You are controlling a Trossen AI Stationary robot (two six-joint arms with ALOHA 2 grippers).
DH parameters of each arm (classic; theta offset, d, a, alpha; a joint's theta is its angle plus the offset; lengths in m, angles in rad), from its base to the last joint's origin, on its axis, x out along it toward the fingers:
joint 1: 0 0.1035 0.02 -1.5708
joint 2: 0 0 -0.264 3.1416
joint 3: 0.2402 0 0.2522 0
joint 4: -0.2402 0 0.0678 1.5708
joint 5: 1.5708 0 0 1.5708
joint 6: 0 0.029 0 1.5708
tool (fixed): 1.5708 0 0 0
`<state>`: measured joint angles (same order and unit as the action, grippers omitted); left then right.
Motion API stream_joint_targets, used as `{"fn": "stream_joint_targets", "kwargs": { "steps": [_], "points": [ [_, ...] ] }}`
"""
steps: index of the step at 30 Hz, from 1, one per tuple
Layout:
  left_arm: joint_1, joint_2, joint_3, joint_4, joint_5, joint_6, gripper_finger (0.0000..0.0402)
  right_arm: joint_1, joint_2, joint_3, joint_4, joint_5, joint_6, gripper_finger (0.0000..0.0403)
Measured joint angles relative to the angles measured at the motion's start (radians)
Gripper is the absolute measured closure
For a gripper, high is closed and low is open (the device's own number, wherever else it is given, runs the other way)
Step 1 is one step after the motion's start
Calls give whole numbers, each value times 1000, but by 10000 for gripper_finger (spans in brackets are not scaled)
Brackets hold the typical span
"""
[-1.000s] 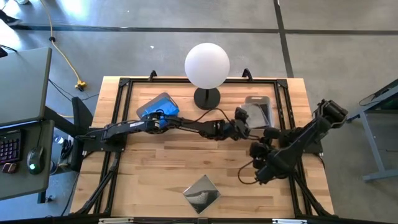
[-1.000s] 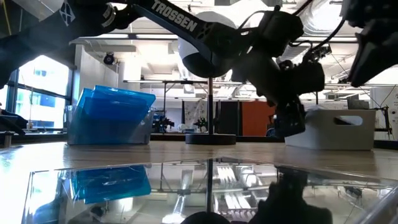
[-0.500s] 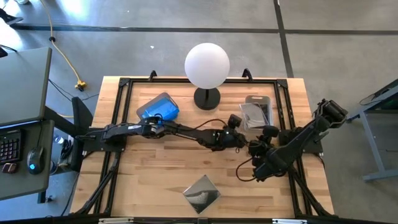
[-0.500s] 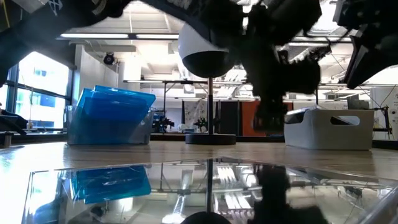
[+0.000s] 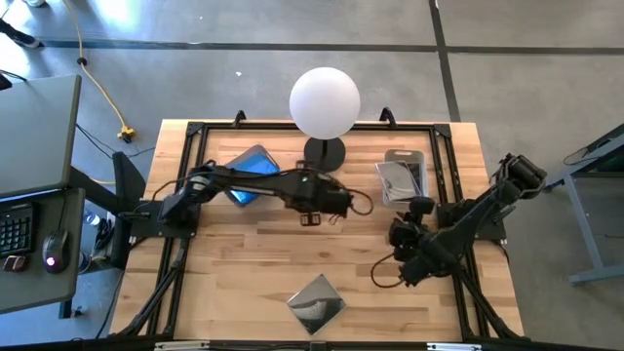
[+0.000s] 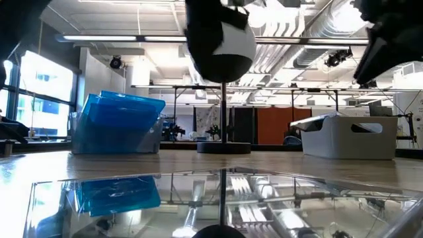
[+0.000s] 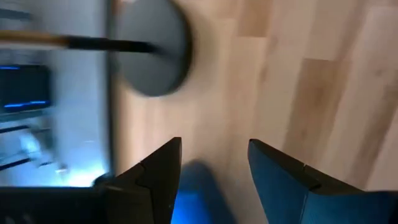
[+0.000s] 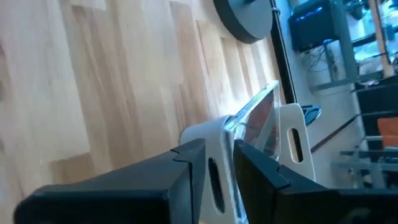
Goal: Pick & place jewel cases by type
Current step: Put the top black CD case into the gray bin
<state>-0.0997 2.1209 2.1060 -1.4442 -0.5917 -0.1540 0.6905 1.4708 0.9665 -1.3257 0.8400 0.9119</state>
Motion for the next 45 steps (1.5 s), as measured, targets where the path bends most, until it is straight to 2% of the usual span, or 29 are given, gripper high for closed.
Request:
{"fn": "stream_joint_targets", "kwargs": {
  "steps": [4, 6, 10, 13, 17, 20, 24, 31, 33, 39, 45],
  "points": [
    [-64, -71, 0, -130, -173, -156, 220, -77, -77, 0, 73, -11, -129, 341],
    [-95, -110, -18, -117, -229, -219, 220, -106, -132, 0, 104, 5, -200, 350],
    [-153, -217, -106, -118, -247, -310, 220, -160, -248, 0, 164, 37, -331, 369],
    [-186, -307, -233, -110, -254, -393, 220, -212, -318, 0, 238, -12, -443, 386],
    [-220, -422, -431, -114, -255, -578, 220, -300, -363, 1, 369, -75, -615, 401],
    [-255, -492, -583, -86, -250, -700, 220, -409, -356, 1, 489, -184, -781, 401],
    [-306, -540, -742, -13, -246, -829, 220, -589, -310, 1, 616, -419, -966, 402],
    [-406, -547, -881, 154, -177, -930, 220, -911, -166, 1, 703, -700, -1025, 402],
    [-429, -546, -900, 196, -177, -931, 220, -979, -105, 1, 715, -746, -1040, 402],
    [-469, -546, -908, 224, -178, -962, 220, -1108, 46, 1, 670, -693, -1057, 402],
    [-479, -546, -908, 222, -177, -962, 220, -1151, 48, 1, 527, -523, -974, 403]
  ]
}}
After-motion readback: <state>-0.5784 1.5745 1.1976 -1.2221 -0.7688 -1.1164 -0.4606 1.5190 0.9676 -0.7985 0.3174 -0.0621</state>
